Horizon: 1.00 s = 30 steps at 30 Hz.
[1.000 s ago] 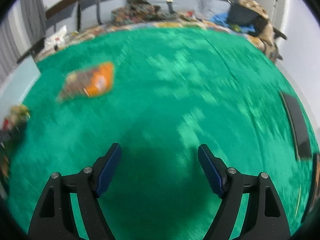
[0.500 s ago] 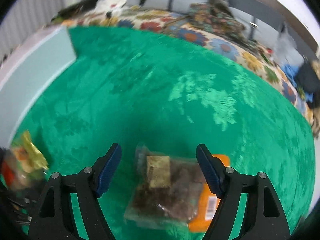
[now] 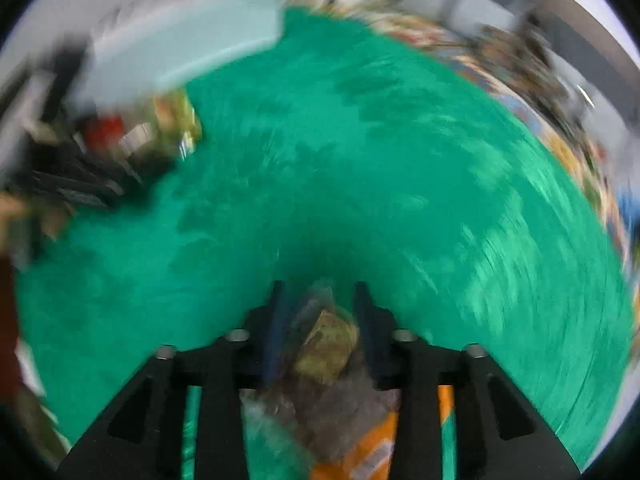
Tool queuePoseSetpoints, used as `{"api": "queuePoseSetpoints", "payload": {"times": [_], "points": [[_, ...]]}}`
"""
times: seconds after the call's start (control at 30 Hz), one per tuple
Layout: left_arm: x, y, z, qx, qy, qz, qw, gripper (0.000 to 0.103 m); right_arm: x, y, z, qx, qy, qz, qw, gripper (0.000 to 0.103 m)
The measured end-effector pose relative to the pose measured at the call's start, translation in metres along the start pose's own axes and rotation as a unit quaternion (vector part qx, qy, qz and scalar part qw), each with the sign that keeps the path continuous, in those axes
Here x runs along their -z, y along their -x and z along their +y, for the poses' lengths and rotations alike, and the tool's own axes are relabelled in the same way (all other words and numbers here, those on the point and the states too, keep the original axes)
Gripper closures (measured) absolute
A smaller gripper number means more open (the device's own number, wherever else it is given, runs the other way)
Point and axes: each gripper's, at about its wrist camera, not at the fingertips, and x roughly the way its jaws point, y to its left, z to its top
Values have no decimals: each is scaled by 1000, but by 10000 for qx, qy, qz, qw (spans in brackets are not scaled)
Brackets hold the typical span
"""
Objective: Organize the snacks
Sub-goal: 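Hold the round-snack pouch with the left tool while the right moves over the orange jerky pouch, then grasp and lift the orange-topped jerky pouch with the right tool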
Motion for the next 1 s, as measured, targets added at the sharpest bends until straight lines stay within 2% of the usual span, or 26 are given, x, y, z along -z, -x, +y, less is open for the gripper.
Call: {"api": "queuePoseSetpoints", "payload": {"times": [0.03,0.07,0.1,0.13,0.23,0.27,0.33,0.37,0.4,0.53,0.6,0.83,0.93,1.0], "points": [[0,0,0,1,0,0,10000,0,8,19,-10,-69,-465,-310,9984,32],[0,0,0,0,0,0,10000,0,22,43,-26,-35,-1192,-758,9900,29],[0,0,0,0,0,0,10000,0,33,56,-37,32,-1714,-958,9805,29],[0,0,0,0,0,0,10000,0,49,65,-51,172,-2434,-1025,9643,29],[0,1,0,1,0,0,10000,0,89,68,-70,557,-3959,-644,9143,28],[0,0,0,1,1,0,10000,0,109,69,-69,441,-4585,-610,8855,28],[0,0,0,0,0,0,10000,0,130,68,-60,-167,-5182,-803,8513,28],[0,0,0,0,0,0,10000,0,137,66,-50,-461,-5319,-835,8414,28],[0,0,0,0,0,0,10000,0,140,64,-39,-639,-5336,-806,8395,28],[0,0,0,1,1,0,10000,0,135,56,-11,-840,-4997,-625,8599,28],[0,0,0,0,0,0,10000,0,132,47,-6,-922,-4937,-489,8633,28],[0,0,0,1,1,0,10000,0,132,33,-4,-967,-5015,-342,8590,28],[0,0,0,1,0,1,10000,0,128,33,-20,-903,-5188,-454,8489,29],[0,0,-1,1,1,1,10000,0,118,29,-32,-772,-5220,-475,8481,29]]}}
